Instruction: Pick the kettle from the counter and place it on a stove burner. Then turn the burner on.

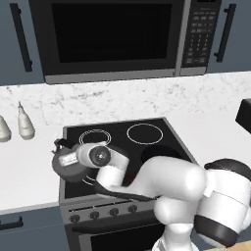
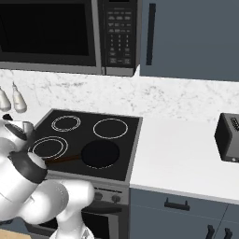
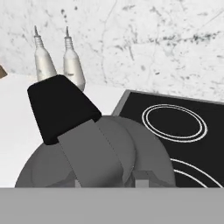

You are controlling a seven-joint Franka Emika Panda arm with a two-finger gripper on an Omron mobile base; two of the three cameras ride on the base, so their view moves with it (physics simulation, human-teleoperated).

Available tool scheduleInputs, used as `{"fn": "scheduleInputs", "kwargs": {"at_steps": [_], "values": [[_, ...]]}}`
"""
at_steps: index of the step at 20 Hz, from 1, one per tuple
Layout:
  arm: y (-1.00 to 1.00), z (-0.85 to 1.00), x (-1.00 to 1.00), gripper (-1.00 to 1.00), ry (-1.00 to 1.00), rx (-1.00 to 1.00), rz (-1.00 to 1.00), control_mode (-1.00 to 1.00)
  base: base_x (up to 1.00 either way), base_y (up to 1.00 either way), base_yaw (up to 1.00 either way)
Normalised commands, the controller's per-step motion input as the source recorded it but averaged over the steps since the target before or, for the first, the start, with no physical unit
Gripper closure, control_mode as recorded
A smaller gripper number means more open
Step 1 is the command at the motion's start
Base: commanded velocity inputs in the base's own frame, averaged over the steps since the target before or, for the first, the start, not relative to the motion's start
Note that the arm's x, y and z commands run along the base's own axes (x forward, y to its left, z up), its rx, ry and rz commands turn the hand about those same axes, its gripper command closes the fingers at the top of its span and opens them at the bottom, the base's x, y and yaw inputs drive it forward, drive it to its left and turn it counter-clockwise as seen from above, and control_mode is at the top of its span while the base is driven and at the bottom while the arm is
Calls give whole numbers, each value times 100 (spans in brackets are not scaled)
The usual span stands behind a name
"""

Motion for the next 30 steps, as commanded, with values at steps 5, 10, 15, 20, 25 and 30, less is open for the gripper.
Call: {"fn": "scheduleInputs", "kwargs": {"at_steps": [5,10,15,20,25,30], "values": [[-37,18,0,100,3,0,-12,-100,0,0,0],[-20,4,0,100,9,0,-14,-100,0,0,0],[-10,0,0,100,7,0,-15,-100,0,0,0],[-17,0,1,100,0,0,-15,-100,0,0,0],[-18,0,6,100,0,0,-13,-100,0,0,0],[-7,0,18,100,0,0,-9,-100,0,0,0]]}}
